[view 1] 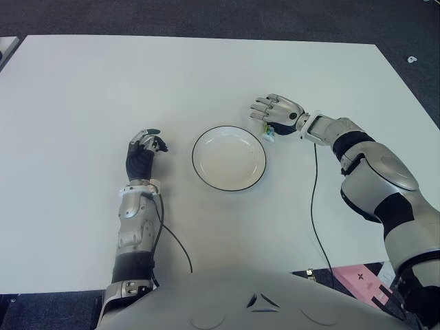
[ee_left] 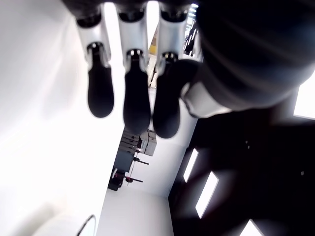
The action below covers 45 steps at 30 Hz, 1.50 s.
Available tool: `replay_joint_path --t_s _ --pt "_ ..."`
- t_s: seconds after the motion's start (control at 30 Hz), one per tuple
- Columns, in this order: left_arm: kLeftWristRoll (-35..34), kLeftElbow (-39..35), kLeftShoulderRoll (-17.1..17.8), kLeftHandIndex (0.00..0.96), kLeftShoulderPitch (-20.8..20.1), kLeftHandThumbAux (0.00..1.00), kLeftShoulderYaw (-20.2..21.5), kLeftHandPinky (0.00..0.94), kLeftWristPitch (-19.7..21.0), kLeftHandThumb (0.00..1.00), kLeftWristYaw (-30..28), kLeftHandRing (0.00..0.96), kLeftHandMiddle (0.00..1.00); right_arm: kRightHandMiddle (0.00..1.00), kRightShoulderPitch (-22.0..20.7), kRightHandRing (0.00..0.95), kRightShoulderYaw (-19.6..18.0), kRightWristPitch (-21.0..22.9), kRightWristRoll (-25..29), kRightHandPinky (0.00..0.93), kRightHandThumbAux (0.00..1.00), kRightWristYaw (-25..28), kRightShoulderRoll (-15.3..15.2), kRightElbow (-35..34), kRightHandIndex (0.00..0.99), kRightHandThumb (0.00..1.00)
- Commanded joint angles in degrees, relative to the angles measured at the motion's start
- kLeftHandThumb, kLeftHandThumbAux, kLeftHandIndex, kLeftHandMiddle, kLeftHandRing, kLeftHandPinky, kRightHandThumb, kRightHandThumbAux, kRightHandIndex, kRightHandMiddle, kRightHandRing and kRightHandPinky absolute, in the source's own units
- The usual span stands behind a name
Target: Put the toothpaste on the table into the plate.
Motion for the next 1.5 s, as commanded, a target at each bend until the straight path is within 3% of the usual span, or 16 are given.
replay_joint_path --t_s 0.03,0.77,1.33,1.5 --pt "-0.2 4.5 -0.5 0.437 4.7 0.715 0.8 0.554 4.3 0.717 1.0 0.606 0.627 0.000 0.7 0.001 1.5 0.5 -1.5 0.023 0.405 -0.1 0.8 0.2 0.005 0.743" --pt "0.2 4.1 -1.0 0.436 5.2 0.716 1.0 0.554 3.9 0.717 1.6 0.609 0.625 0.000 1.3 0.000 1.9 0.2 -1.2 0.000 0.367 -0.7 0.7 0.5 0.000 0.686" --pt "0.1 3.7 -0.7 0.437 5.0 0.716 0.6 0.558 4.7 0.718 1.5 0.609 0.627 0.000 3.1 0.000 1.1 0.4 -0.7 0.000 0.277 2.2 -1.8 1.1 0.000 0.652" --pt "0.5 3.5 -0.6 0.436 5.2 0.716 0.6 0.565 4.4 0.717 1.7 0.609 0.625 0.000 2.0 0.000 -0.7 -1.2 1.1 0.000 0.249 1.8 -4.1 0.9 0.000 0.636"
